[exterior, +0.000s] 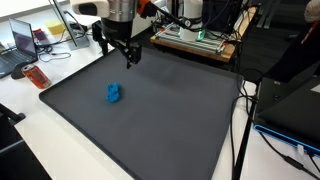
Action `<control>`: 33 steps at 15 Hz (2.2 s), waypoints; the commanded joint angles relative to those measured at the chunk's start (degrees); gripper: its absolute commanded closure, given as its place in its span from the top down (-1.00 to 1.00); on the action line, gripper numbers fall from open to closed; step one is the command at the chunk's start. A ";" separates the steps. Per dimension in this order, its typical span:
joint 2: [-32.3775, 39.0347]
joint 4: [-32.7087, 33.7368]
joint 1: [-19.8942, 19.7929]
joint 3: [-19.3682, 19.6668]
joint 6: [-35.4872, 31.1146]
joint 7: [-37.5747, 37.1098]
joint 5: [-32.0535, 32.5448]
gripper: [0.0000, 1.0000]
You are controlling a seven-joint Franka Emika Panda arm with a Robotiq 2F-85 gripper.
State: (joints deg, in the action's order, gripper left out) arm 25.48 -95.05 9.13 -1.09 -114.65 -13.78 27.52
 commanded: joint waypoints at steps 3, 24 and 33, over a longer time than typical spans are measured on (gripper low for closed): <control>5.07 4.35 4.38 2.08 2.12 -1.35 6.28 1.00; 17.84 14.72 10.69 3.64 12.83 -7.32 16.39 1.00; 23.91 18.95 10.27 3.01 9.84 -10.68 16.74 1.00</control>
State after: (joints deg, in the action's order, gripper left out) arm 47.99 -77.76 19.51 1.81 -103.87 -23.26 44.33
